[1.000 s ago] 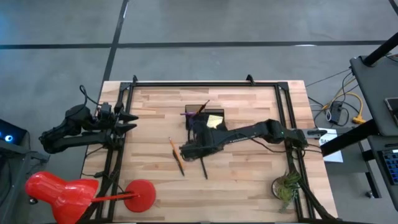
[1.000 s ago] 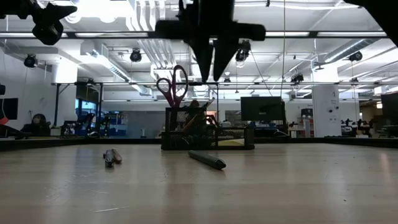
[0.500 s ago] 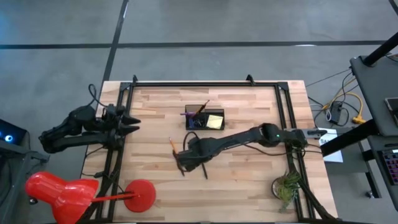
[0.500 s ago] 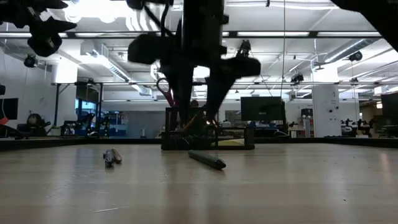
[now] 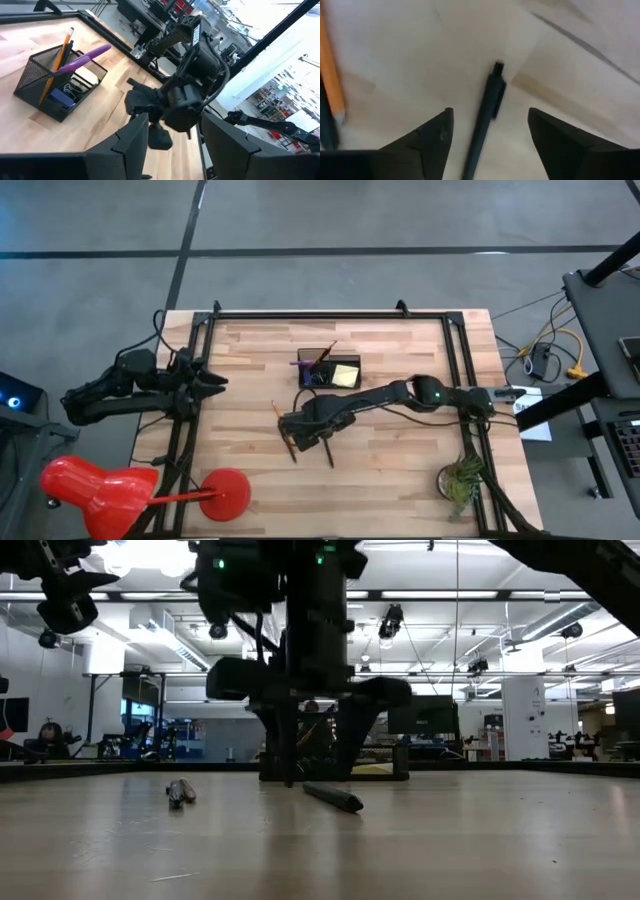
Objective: Pick and place office supplies into organizer
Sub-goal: Put the center black pen into the black desk organizer
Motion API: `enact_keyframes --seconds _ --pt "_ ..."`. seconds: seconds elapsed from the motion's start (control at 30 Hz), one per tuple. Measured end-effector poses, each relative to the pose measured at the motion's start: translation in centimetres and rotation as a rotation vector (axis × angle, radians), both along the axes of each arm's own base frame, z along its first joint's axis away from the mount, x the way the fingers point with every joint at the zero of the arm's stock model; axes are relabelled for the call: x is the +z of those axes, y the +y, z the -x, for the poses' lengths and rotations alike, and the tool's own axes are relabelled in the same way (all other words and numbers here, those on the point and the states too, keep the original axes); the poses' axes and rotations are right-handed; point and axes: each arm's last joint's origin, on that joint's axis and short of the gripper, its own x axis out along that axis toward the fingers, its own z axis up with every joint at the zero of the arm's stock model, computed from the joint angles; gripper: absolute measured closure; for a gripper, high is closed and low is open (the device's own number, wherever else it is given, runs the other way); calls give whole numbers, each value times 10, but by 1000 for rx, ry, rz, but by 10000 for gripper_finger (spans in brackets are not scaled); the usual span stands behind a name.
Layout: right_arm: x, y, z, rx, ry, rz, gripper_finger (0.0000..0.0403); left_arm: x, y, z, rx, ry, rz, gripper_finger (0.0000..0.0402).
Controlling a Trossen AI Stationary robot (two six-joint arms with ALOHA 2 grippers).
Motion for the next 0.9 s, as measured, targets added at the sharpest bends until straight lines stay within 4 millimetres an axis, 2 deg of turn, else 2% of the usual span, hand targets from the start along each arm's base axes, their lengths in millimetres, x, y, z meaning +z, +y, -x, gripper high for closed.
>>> enact_keyframes --seconds 0.23,0.7,0.9 --pt "-17 -4 -1 -25 -34 -30 224 0 0 0 -1 1 -6 231" --pt "-22 -5 4 88 11 24 377 0 0 0 -2 0 -9 231" --pt "-10 -4 -2 93 -76 52 388 0 0 0 -2 0 -10 231"
